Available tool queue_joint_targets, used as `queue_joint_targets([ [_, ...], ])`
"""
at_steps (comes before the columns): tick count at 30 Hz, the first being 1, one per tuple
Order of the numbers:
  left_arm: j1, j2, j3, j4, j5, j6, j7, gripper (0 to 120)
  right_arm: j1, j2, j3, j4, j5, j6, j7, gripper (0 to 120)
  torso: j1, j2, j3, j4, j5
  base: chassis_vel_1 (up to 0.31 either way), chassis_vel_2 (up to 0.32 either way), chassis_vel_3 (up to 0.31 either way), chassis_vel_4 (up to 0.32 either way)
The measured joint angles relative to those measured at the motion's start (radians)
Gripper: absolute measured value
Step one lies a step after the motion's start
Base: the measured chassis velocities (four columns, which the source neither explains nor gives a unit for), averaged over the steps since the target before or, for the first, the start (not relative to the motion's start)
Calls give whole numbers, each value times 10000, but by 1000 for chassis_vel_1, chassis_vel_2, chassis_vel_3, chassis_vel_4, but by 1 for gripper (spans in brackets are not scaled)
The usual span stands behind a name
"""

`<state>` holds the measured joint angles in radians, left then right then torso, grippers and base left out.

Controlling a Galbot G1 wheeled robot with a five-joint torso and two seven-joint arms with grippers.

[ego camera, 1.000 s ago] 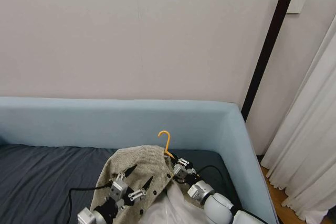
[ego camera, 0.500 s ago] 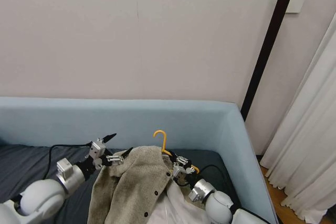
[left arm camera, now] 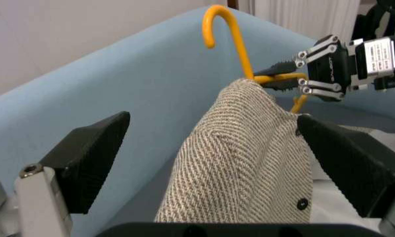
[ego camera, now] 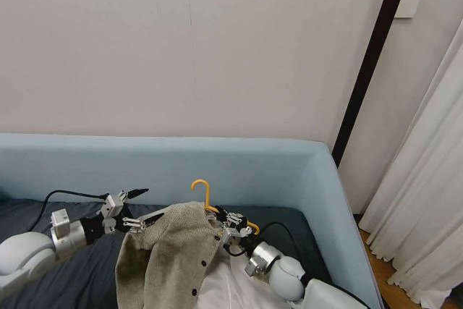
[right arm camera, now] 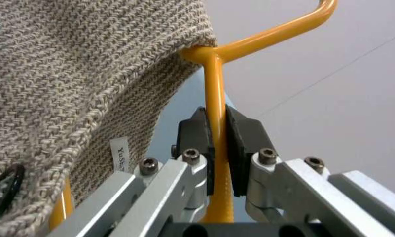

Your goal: Pick up the clothes from the sofa and hang them on the clothes hanger.

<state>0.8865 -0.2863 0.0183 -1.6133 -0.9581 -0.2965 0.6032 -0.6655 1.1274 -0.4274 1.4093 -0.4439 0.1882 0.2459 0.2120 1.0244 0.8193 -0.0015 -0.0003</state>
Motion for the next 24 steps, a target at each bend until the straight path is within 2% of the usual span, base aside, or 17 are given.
queue_joint_targets([
  [4, -1278, -421, 1042, 508, -163, 215, 435, 100, 3, -5, 27, -13, -173, 71, 0, 5, 1, 0, 0, -1, 0, 0, 0, 0, 0],
  [5, -1278, -421, 1042, 508, -163, 215, 435, 100, 3, -5, 27, -13, -173, 71, 0, 5, 1, 0, 0, -1, 0, 0, 0, 0, 0],
  [7, -2142, -658, 1878, 766, -256, 363, 705, 100, 4, -12, 57, -18, -206, 98, 0, 5, 0, 0, 0, 2, 2, 0, 0, 0, 0],
  [8, -3036, -893, 2856, 1138, -365, 465, 832, 100, 4, -49, 73, -23, -225, 136, -1, 5, 0, 0, 0, -1, 2, 0, 0, 0, 0],
  [9, -3036, -893, 2856, 1138, -365, 465, 832, 100, 4, -49, 73, -23, -225, 136, -1, 5, 0, 0, 0, -1, 2, 0, 0, 0, 0],
  [12, -4166, -1294, 4092, 1727, -513, 556, 1040, 98, 3, -109, 38, -8, -12, 117, 4, 5, 1, 0, 1, -4, 1, 0, 0, 0, 0],
  [14, -4702, -1577, 4576, 2178, -598, 601, 1212, 96, 6, -100, 55, -6, 47, 108, 13, 5, 1, 0, 0, -2, 4, 0, 0, 0, 0],
  [22, -5771, -1990, 5572, 2799, -476, 719, 1754, 88, 39, -25, 38, -87, -73, 116, 26, 5, 1, 0, 1, -3, 3, 0, 0, 0, 0],
  [23, -5819, -2032, 5625, 2902, -312, 720, 1833, 84, 39, -12, 27, -87, -98, 116, 30, 5, 1, 0, 1, -2, 4, 0, 0, 0, 0],
  [24, -5823, -2097, 5675, 3042, 62, 715, 2012, 72, 40, 14, 23, -112, -216, 150, 35, 5, 1, 0, 0, 1, 2, 0, 0, 0, 0],
])
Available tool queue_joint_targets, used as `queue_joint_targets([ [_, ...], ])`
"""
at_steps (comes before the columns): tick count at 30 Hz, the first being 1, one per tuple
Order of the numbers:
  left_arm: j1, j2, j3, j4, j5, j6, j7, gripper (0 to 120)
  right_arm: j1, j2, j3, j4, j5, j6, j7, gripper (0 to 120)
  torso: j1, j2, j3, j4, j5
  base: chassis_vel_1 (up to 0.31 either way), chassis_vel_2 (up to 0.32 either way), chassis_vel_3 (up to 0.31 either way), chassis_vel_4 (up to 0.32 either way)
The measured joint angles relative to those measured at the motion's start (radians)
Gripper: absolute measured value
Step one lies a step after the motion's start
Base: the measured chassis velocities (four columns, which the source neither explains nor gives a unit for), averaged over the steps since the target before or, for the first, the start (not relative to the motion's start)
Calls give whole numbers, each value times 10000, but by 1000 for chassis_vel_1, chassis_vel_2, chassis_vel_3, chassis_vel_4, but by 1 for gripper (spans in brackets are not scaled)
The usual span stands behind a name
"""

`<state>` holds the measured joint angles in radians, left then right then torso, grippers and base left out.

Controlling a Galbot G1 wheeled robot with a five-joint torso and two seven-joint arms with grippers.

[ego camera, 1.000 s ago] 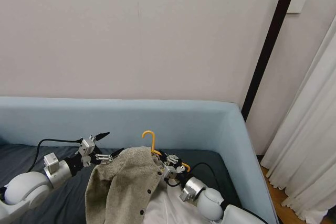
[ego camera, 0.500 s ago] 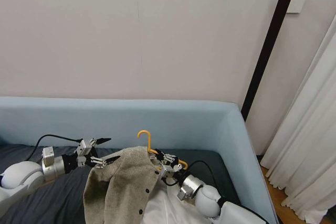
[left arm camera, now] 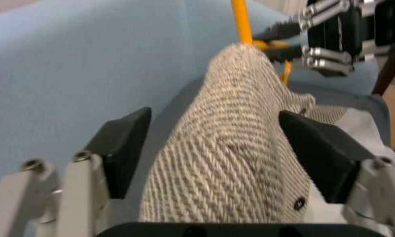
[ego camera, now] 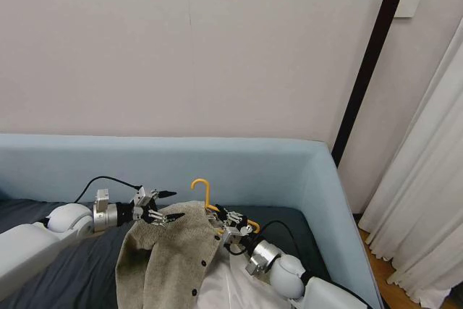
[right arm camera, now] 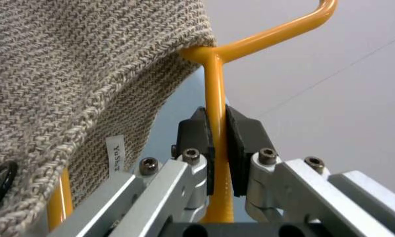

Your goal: Pick up the clothes from the sofa and hang them on the clothes hanger.

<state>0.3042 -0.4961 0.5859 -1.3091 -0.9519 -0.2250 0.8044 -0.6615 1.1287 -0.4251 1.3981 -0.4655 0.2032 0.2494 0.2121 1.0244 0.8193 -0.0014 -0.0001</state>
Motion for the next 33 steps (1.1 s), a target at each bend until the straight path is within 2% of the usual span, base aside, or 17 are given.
queue_joint_targets([
  [1, 34, -16, 23, 27, 130, 0, 83, 64, 0, 17, 4, -24, -74, 46, 0, 5, 0, 0, 0, 0, 0, 0, 0, 0, 0],
  [3, 48, -28, 41, 51, 202, 0, 112, 62, 0, 29, 12, -39, -122, 80, 0, 5, 0, 1, 0, 0, 0, 0, 0, 0, 0],
  [7, 52, -132, 72, 170, 313, 44, 154, 42, 11, 51, 45, -59, -298, 210, -14, 5, 0, 1, 0, 0, 0, 0, 0, 0, 0],
  [8, 52, -132, 72, 170, 313, 44, 154, 42, 11, 51, 45, -59, -298, 210, -14, 5, 0, 1, 0, 0, 0, 0, 0, 0, 0],
  [11, 52, -256, 61, 238, 357, 82, 164, 27, 71, 40, 48, -83, -371, 282, -22, 5, 0, 1, 0, -1, 0, 0, 0, 0, 0],
  [13, 56, -295, 54, 256, 373, 90, 164, 26, 83, 32, 48, -96, -381, 302, -24, 5, 0, 0, 0, -1, 0, 0, 0, 0, 0],
  [16, 53, -390, 57, 312, 453, 96, 204, 12, 91, -4, 62, -140, -439, 383, -33, 5, 0, 1, -1, -1, 1, 0, 0, 0, 0],
  [31, 137, -449, 12, 430, 623, -152, 277, 11, 44, -58, 37, -16, -187, 313, -207, 5, 0, 1, -1, -1, 1, 0, 0, 0, 0],
  [33, 205, -433, -45, 452, 666, -219, 282, 11, -10, -124, 24, 155, 105, 274, -310, 11, 0, 1, -1, -1, 1, 0, 0, 0, 0],
])
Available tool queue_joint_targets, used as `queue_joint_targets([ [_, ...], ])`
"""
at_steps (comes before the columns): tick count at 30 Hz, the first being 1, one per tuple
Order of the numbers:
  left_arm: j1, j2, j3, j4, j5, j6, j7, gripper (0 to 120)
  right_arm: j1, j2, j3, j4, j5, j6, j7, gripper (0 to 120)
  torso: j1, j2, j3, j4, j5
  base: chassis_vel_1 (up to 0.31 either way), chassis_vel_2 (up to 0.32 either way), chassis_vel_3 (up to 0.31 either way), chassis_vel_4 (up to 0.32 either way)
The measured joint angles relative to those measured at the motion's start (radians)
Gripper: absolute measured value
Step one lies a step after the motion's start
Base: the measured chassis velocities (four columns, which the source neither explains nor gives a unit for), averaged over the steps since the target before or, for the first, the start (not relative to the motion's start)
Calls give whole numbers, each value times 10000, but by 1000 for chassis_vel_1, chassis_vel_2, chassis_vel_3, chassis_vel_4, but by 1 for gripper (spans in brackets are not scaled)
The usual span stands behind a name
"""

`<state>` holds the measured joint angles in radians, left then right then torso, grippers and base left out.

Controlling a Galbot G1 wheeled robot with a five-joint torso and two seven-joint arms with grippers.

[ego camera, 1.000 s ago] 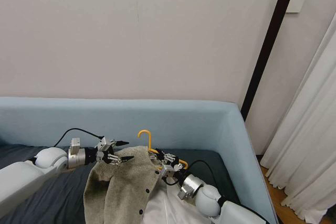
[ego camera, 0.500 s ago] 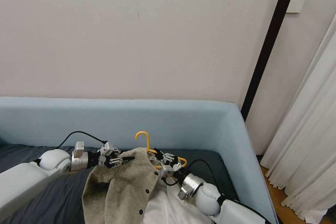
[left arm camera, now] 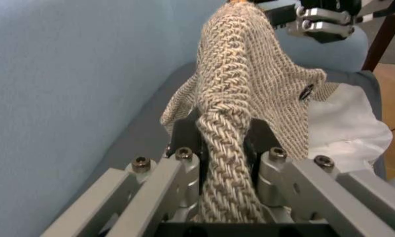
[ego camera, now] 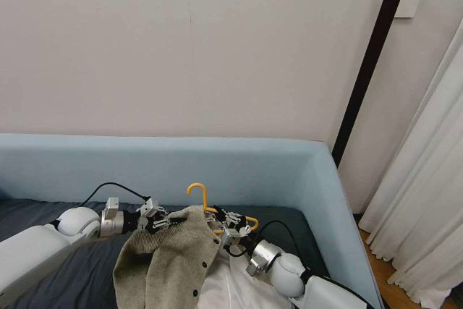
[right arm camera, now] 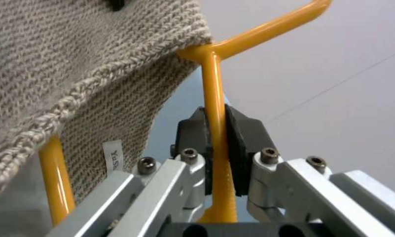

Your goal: Pick up the clothes from the sofa and hang them on the clothes hanger.

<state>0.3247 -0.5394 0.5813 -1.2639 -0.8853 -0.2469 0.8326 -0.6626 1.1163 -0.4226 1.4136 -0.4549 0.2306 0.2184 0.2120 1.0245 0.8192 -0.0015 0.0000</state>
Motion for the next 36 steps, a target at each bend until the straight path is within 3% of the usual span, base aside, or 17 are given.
queue_joint_targets([
  [15, 580, 1, -546, 209, 34, -198, -221, 11, -1068, -1061, 410, 2025, 3139, -42, -582, 61, 0, 0, -1, 0, -1, 0, 0, 0, 0],
  [24, 1549, -63, -1557, 219, -142, -590, -573, 11, -2597, -1696, 1486, 3382, 7286, -765, -582, 97, -1, 0, -1, 0, -1, 0, 0, 0, 0],
  [36, 2335, 143, -2313, -326, -311, -689, -724, 11, -2549, -967, 2213, 1947, 12002, -2270, -1285, 100, -1, 0, 0, 1, 0, 0, 0, 0, 0],
])
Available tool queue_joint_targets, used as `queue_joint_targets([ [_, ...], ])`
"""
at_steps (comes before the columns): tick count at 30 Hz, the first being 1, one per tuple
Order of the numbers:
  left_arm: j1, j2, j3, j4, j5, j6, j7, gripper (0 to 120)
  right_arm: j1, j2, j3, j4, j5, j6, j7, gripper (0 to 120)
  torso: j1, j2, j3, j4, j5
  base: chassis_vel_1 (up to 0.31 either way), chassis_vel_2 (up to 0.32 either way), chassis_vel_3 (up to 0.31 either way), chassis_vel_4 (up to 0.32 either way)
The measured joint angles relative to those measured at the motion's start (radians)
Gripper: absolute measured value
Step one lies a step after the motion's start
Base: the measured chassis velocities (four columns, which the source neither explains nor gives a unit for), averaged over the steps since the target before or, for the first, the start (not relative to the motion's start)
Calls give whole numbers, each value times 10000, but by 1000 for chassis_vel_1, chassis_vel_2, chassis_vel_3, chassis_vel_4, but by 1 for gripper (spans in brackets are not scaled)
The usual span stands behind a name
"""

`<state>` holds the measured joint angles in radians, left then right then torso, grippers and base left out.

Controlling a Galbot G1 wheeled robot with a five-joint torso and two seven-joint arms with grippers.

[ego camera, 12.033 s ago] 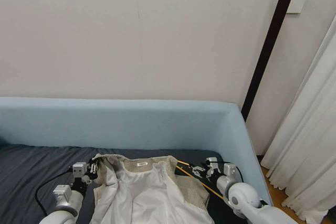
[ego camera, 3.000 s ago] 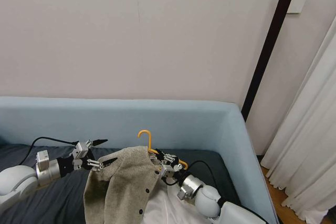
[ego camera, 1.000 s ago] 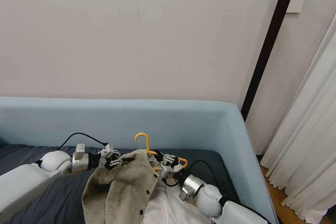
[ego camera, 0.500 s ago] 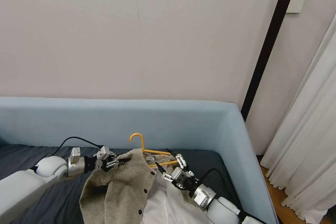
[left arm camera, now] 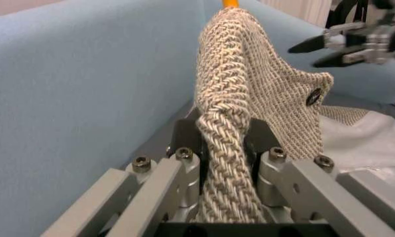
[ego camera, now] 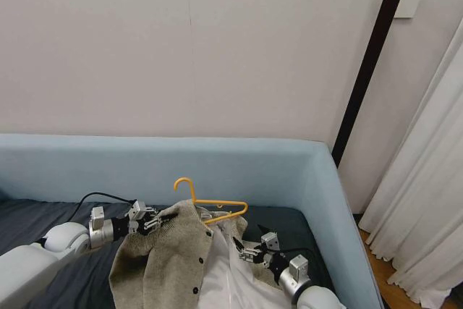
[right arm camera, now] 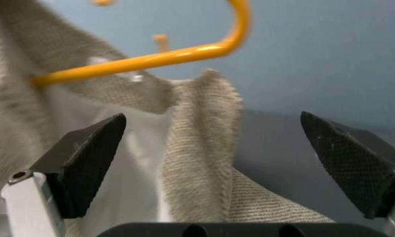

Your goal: Pick up the clothes from the sofa and hang them on the clothes hanger.

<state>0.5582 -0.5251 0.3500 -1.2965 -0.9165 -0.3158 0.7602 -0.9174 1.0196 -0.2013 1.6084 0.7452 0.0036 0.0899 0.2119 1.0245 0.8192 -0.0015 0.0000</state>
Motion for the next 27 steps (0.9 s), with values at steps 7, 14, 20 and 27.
queue_joint_targets([
  [7, 257, 168, -198, -189, 0, -33, 5, 11, 574, 406, 219, -1397, 1464, -439, -575, 100, 0, 0, 0, 0, -1, 0, 0, 0, 0],
  [14, 256, 207, -204, -271, -21, -33, 21, 11, 775, 641, 160, -2058, 1473, -471, -906, 100, 0, 0, 1, -1, -1, 0, 0, 0, 0],
  [20, 384, 240, -302, -426, -25, -33, 27, 11, 1024, 925, 77, -2472, 1411, -426, -1004, 100, 1, 0, 1, -1, -3, 0, 0, 0, 0],
  [27, 709, 368, -705, -532, 1, -32, 61, 11, 1322, 1129, -131, -2805, 1411, -411, -1153, 100, 1, 0, 1, 0, -1, 0, 0, 0, 0],
])
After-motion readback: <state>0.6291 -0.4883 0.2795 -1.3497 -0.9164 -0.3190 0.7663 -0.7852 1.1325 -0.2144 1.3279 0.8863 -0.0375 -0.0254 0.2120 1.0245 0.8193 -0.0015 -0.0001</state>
